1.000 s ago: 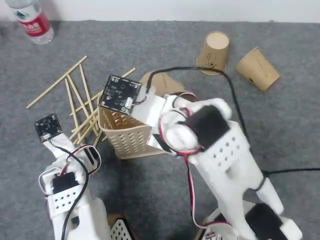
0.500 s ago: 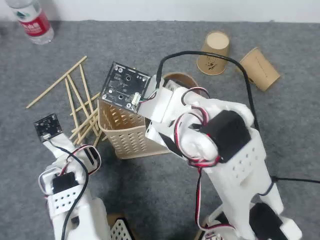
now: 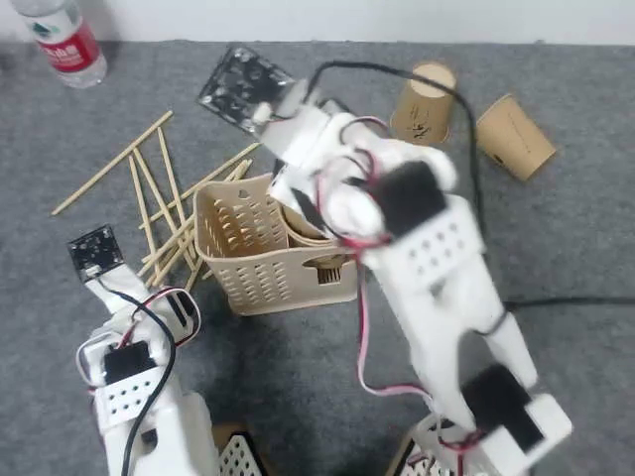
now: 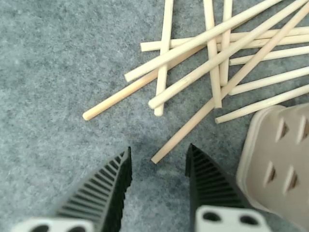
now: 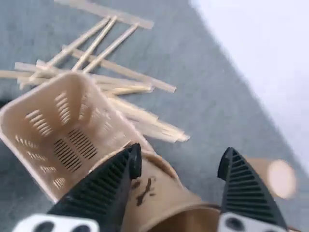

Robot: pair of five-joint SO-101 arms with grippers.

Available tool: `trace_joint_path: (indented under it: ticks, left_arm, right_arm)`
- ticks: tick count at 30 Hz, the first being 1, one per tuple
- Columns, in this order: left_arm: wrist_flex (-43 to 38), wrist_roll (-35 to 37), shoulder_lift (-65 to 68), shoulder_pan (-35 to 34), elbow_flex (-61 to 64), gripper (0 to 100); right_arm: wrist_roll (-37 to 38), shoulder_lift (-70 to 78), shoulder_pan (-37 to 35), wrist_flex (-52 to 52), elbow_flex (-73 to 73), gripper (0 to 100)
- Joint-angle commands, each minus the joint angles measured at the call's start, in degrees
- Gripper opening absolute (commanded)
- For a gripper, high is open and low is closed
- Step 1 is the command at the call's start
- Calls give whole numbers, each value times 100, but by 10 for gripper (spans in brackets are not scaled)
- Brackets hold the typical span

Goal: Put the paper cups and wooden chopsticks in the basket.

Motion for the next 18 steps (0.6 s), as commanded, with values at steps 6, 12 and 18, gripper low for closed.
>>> trace_joint_path:
  ticks: [6,12,18]
  left_arm:
    - [-132,26,-62,35,-40,170]
    - [-132,26,-62,35,-40,170]
    - [-132,26,-62,35,-40,170]
  right_arm:
    - [396,22,-321,119,-765,257]
    - [396,-567,866,462,-1565,257]
    - [387,-435,1323,1631,-1029,257]
